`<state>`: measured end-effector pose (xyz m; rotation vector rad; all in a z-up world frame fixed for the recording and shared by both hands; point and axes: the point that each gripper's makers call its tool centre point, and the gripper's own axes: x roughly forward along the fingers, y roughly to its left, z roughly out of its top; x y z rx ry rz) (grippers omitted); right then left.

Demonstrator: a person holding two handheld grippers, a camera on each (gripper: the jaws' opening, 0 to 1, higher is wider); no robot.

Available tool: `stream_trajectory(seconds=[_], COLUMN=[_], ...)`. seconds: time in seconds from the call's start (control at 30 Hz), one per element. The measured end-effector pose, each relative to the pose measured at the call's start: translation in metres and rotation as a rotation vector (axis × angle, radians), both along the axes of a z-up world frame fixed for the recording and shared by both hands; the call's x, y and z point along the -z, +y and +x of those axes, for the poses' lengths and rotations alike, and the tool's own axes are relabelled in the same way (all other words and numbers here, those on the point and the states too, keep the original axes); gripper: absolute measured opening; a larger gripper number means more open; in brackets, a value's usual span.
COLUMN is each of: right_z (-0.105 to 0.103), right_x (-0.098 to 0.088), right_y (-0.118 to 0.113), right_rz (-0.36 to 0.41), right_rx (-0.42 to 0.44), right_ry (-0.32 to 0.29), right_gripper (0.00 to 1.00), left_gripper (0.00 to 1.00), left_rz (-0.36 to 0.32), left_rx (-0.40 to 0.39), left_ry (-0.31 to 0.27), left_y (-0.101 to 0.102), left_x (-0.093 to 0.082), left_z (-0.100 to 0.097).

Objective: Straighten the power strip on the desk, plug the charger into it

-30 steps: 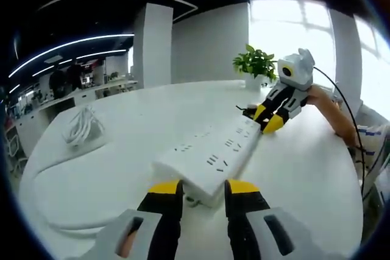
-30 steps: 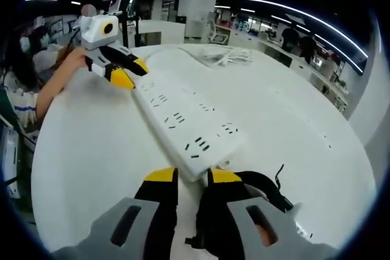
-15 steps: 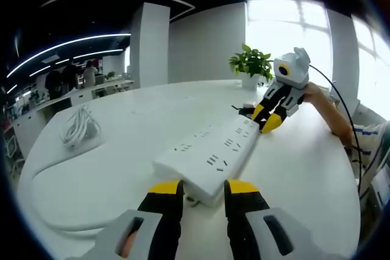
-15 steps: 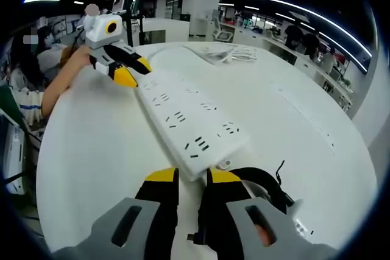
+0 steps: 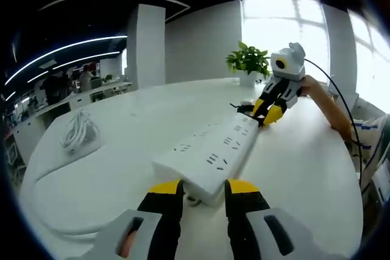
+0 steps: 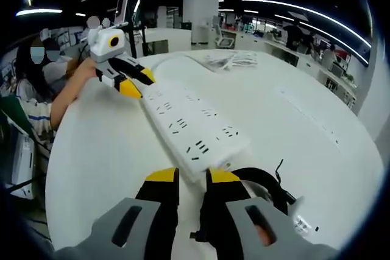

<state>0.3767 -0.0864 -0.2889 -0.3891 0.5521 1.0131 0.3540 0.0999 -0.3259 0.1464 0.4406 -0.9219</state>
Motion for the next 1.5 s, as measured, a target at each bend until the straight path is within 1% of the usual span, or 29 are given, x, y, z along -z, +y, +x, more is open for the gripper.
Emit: stream_trajectory(seconds=[0.07, 0.13, 0.2, 0.27, 0.3, 0.4, 0.5, 0.57, 0.63, 0.77, 0.9, 0.97, 1.03, 1.13, 1.23, 1.37, 1.43, 1.5], right_z=[-0.007, -0.012, -0.014, -0.009, -0.008, -0.004, 0.0, 0.003, 0.007, 0.011, 0.012, 0.014, 0.016, 0.018, 0.02, 0.022, 0.022, 0.024], right_x=[-0.003, -0.005, -0.009, -0.018, -0.021, -0.03, -0.036, -0.038, -0.04, -0.034, -0.027, -0.021, -0.015, -0.007, 0.002, 0.009, 0.008, 0.007], right_y=[0.004, 0.005, 0.004, 0.0, -0.003, -0.01, -0.019, -0.027, -0.031, -0.032, -0.029, -0.028, -0.029, -0.03, -0.034, -0.035, -0.032, -0.03], right_rz=[0.014, 0.01, 0.026, 0.074, 0.089, 0.135, 0.149, 0.154, 0.16, 0.129, 0.094, 0.04, -0.014, -0.077, -0.16, -0.197, -0.204, -0.25], right_rx=[-0.013, -0.027, -0.014, 0.026, 0.038, 0.077, 0.117, 0.136, 0.15, 0.14, 0.102, 0.069, 0.047, 0.017, -0.01, -0.023, -0.051, -0.089], right_ry=[-0.005, -0.035, -0.067, -0.11, -0.123, -0.165, -0.206, -0.214, -0.238, -0.261, -0.291, -0.322, -0.345, -0.358, -0.377, -0.37, -0.377, -0.392], right_gripper=[0.18, 0.18, 0.18, 0.18, 0.18, 0.18, 0.18, 0.18, 0.18, 0.18, 0.18, 0.18, 0.18, 0.19, 0.19, 0.19, 0.19, 0.19], left_gripper=[0.28, 0.27, 0.27, 0.27, 0.27, 0.27, 0.27, 0.27, 0.27, 0.26, 0.24, 0.24, 0.24, 0.24, 0.25, 0.25, 0.25, 0.25], left_rz=[0.001, 0.006, -0.013, -0.07, -0.081, -0.084, -0.109, -0.129, -0.144, -0.163, -0.195, -0.211, -0.212, -0.215, -0.206, -0.194, -0.192, -0.193], left_rx=[0.001, 0.002, -0.002, -0.021, -0.029, -0.047, -0.071, -0.085, -0.098, -0.126, -0.147, -0.148, -0.138, -0.115, -0.105, -0.096, -0.09, -0.086], left_ry=[-0.002, -0.011, -0.024, -0.025, -0.033, -0.065, -0.079, -0.082, -0.082, -0.083, -0.083, -0.084, -0.081, -0.072, -0.077, -0.084, -0.086, -0.094], left_y=[0.0, 0.0, 0.001, 0.0, 0.001, 0.003, 0.004, 0.006, 0.007, 0.011, 0.015, 0.015, 0.013, 0.009, 0.006, 0.004, 0.004, 0.003], left_x=[0.0, 0.0, -0.006, -0.014, -0.016, -0.022, -0.027, -0.03, -0.033, -0.037, -0.042, -0.045, -0.044, -0.044, -0.043, -0.042, -0.043, -0.045], left_z=[0.0, -0.001, 0.0, 0.003, 0.005, 0.008, 0.013, 0.016, 0.019, 0.024, 0.029, 0.029, 0.027, 0.024, 0.022, 0.019, 0.019, 0.018])
